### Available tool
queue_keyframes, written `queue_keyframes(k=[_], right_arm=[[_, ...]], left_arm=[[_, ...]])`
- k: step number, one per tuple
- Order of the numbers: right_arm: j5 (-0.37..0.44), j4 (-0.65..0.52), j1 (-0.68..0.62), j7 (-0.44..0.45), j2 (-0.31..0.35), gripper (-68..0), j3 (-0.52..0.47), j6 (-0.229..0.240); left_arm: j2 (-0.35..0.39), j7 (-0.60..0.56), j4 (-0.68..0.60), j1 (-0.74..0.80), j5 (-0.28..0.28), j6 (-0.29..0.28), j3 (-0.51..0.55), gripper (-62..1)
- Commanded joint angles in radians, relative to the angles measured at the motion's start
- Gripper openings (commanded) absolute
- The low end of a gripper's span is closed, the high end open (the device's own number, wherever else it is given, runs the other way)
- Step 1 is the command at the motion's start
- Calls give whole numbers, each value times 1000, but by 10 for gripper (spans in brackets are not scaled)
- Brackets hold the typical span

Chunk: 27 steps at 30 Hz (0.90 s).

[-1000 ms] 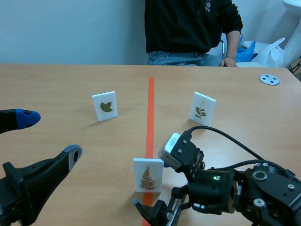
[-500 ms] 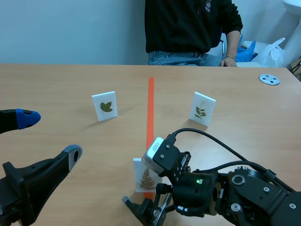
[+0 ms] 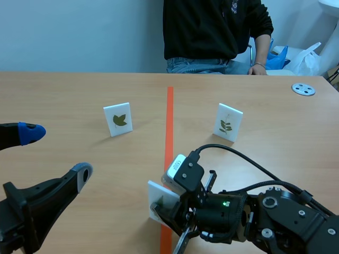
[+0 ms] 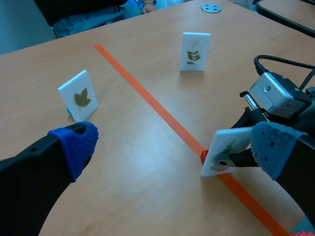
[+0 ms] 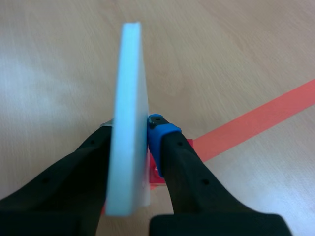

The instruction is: Sort the leaf by its shape. The table is split by an orange tape line. A compound leaf with several leaflets goes to the left side, a simple leaf with one blade goes to the right side. Return to the home posture when a red brick is placed on the table.

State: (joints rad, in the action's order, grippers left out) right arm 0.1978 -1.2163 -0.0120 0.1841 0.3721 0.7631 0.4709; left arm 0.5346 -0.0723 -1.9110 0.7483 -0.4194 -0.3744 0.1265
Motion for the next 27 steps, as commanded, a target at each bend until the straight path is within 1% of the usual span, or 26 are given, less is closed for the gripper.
queue_keyframes(k=[1, 4, 9, 13, 17, 22, 27], right_arm=[[8, -20, 10, 24, 5, -662, -12, 0], [8, -27, 10, 48, 5, -662, -13, 0], [9, -85, 9, 40, 8, -662, -53, 2], [19, -150, -5, -3, 22, -662, -113, 6], [23, -217, -38, -52, 24, -662, -203, 11], [108, -277, -86, -118, 24, -662, -328, 18], [187, -295, -120, -184, 24, -662, -470, 38]], left_arm=[[-5, -14, -14, 2, -6, -2, -3, 14], [-5, -14, -14, 2, -6, -2, -3, 14], [-5, -14, -14, 2, -6, -2, -3, 14], [-5, -13, -14, 2, -6, -2, -3, 14], [-5, -13, -14, 2, -6, -2, -3, 14], [-5, -13, -14, 2, -6, -2, -3, 14], [-5, -13, -14, 2, -6, -2, -3, 14]])
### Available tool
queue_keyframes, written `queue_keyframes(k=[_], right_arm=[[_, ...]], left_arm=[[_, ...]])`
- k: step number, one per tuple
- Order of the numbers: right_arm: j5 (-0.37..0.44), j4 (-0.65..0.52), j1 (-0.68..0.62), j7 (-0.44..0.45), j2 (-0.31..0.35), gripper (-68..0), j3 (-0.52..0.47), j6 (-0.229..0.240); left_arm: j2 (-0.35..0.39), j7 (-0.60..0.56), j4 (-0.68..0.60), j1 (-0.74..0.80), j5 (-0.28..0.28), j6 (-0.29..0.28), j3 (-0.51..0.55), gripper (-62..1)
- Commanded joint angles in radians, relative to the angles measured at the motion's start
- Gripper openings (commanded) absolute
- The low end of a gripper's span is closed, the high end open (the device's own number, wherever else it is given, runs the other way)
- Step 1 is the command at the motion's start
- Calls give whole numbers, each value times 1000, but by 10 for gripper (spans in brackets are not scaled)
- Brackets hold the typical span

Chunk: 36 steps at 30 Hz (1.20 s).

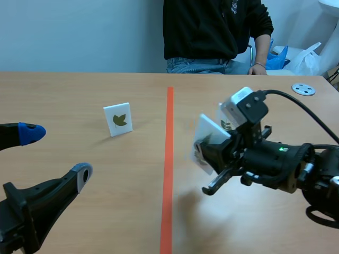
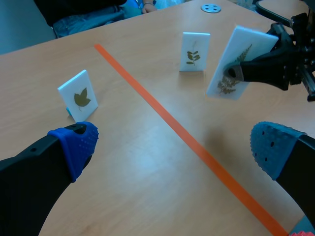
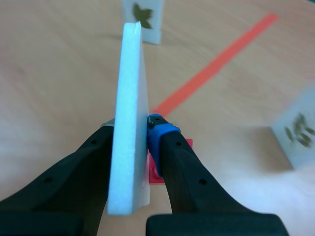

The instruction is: Sort the leaf by its shape. The table is split by an orange tape line. A compound leaf with several leaflets goes to the left side, a simple leaf with one blade goes to the right side. Return to the home posture when a red brick is placed on the table.

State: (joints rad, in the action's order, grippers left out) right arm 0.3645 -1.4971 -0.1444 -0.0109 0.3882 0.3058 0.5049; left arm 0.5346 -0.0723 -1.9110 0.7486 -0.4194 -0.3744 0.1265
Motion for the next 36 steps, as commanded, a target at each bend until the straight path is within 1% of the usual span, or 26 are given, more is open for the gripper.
queue_keyframes(k=[1, 5, 8, 11, 14, 18, 24, 28, 32, 36], right_arm=[[39, -14, 8, 4, 8, -662, -44, 17], [91, -14, -9, -41, 8, -662, -166, 37], [93, -14, -10, -71, 9, -662, -243, 38], [93, -4, -6, -71, 30, -662, -286, 31], [92, 40, 13, -51, 61, -663, -294, -1], [86, 161, 75, -13, 85, -663, -294, -4], [79, 363, 191, 54, 84, -663, -293, -4], [32, 478, 251, 97, 84, -663, -293, -8], [1, 583, 294, 162, 83, -663, -291, -30], [-18, 668, 318, 204, 83, -663, -280, -46]], left_arm=[[-5, -13, -14, 2, -6, -2, -3, 14], [-5, -13, -14, 2, -6, -2, -3, 14], [-5, -13, -14, 2, -6, -2, -3, 14], [-5, -13, -14, 2, -6, -2, -3, 14], [-5, -13, -14, 2, -6, -2, -3, 14], [-5, -13, -14, 2, -6, -2, -3, 14], [-5, -13, -14, 2, -6, -2, -3, 14], [-5, -13, -14, 2, -6, -2, -3, 14], [-5, -13, -14, 2, -6, -2, -3, 14], [-5, -13, -14, 2, -6, -2, -3, 14]])
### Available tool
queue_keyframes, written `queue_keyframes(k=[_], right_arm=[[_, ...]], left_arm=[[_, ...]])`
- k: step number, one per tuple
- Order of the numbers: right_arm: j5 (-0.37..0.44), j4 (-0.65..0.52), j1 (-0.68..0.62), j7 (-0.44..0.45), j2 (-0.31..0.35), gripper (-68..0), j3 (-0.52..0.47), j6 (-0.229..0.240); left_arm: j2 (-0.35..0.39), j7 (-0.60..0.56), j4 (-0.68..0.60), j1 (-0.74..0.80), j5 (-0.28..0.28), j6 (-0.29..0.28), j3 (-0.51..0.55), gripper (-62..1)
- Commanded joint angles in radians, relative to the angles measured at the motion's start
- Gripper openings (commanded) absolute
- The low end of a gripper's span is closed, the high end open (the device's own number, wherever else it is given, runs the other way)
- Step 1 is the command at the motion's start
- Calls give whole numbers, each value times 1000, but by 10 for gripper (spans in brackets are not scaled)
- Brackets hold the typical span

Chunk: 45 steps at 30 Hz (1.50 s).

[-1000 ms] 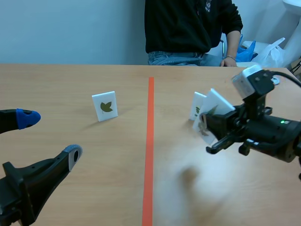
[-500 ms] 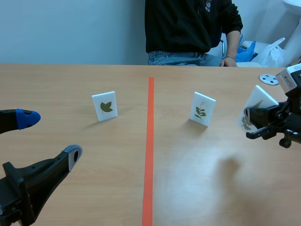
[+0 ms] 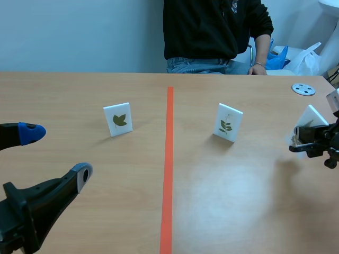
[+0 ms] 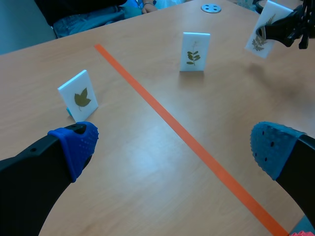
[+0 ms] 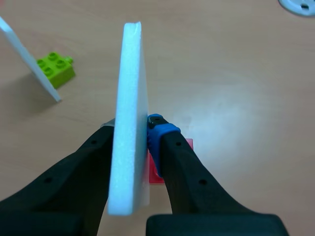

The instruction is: Sort the leaf by its shape. The table is split by an orange tape line. A compound leaf with several leaflets goes to the left side, a simple leaf with one blade goes to the right side. Return to the home posture when a red brick is placed on the table.

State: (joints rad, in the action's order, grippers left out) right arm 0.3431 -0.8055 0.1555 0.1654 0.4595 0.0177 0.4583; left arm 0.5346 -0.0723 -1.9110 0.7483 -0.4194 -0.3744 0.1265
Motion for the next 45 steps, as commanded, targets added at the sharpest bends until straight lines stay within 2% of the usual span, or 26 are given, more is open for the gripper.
queue_keyframes(k=[1, 8, 11, 14, 17, 19, 23, 30, 33, 35, 41, 45], right_arm=[[-2, -8, 19, 38, 11, -663, 14, -2], [0, 41, 19, 66, 11, -663, 63, -4], [1, 41, 19, 66, 11, -659, 63, -25], [1, 41, 19, 66, 11, -610, 63, -44], [1, 41, 19, 65, 11, -558, 63, -44], [1, 41, 19, 66, 11, -511, 63, -44], [1, 41, 19, 85, 12, -345, 63, -44], [17, 6, 14, 133, 26, -122, 54, -43], [65, -58, -17, 118, 43, -28, 25, -38], [98, -119, -52, 89, 60, 4, -3, -29], [190, -335, -208, -63, 100, 4, -135, 16], [212, -496, -332, -158, 103, 4, -236, 47]], left_arm=[[-5, -13, -14, 2, -6, -2, -3, 14], [-5, -13, -14, 2, -6, -2, -3, 14], [-5, -13, -14, 2, -6, -2, -3, 14], [-5, -13, -14, 2, -6, -2, -3, 14], [-5, -13, -14, 2, -6, -2, -3, 14], [-5, -13, -14, 2, -6, -2, -3, 14], [-5, -13, -14, 2, -6, -2, -3, 14], [-5, -13, -14, 2, -6, -2, -3, 14], [-5, -13, -14, 2, -6, -2, -3, 14], [-5, -13, -14, 2, -6, -2, -3, 14], [-5, -13, -14, 2, -6, -2, -3, 14], [-5, -5, -14, 2, -6, -2, -3, 14]])
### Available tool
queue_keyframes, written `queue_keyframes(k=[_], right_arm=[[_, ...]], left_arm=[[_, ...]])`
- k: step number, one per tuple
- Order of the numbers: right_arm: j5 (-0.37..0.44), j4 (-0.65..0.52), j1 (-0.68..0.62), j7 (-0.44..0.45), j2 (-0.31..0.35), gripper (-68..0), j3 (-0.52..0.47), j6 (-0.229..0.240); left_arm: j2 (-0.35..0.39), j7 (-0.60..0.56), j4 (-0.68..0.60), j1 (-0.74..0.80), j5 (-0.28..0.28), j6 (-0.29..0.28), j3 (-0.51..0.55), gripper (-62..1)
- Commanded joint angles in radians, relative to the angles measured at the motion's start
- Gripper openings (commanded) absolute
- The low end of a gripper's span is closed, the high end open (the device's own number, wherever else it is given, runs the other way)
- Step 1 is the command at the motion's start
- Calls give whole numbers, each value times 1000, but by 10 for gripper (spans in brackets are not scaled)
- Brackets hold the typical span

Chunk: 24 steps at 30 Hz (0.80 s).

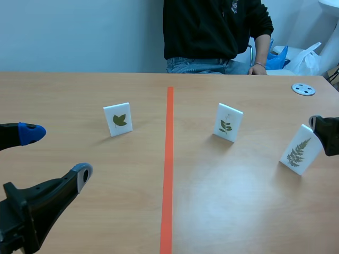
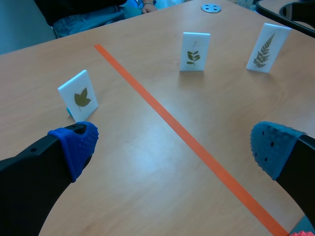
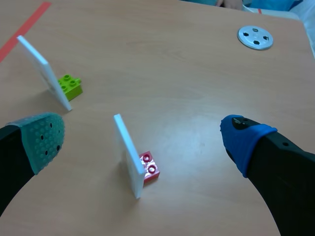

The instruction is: Sort the leaf by its shape. The table is split by an orange tape line. A compound leaf with several leaflets goes to the left side, a simple leaf with one blade goes to the right side. Return to the home posture when a red brick is placed on the table.

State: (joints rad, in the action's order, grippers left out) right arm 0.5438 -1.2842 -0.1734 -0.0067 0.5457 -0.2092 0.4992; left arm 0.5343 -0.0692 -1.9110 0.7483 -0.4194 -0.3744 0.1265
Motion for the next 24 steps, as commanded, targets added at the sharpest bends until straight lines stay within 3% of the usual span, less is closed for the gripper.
queue_keyframes(k=[1, 8, 16, 24], right_arm=[[11, -59, -36, 2, 16, 4, -29, 11], [37, -350, -265, -61, 3, 4, -72, 11], [37, -635, -482, -105, -123, 4, -73, 10], [37, -812, -640, -150, -225, 4, -72, 11]], left_arm=[[-5, -8, -14, 2, -6, -2, -3, 14], [-4, -8, -14, 2, -6, -2, -3, 14], [-4, 10, -14, 2, -6, -2, -3, 14], [-4, 14, -14, 2, -6, -2, -3, 14]])
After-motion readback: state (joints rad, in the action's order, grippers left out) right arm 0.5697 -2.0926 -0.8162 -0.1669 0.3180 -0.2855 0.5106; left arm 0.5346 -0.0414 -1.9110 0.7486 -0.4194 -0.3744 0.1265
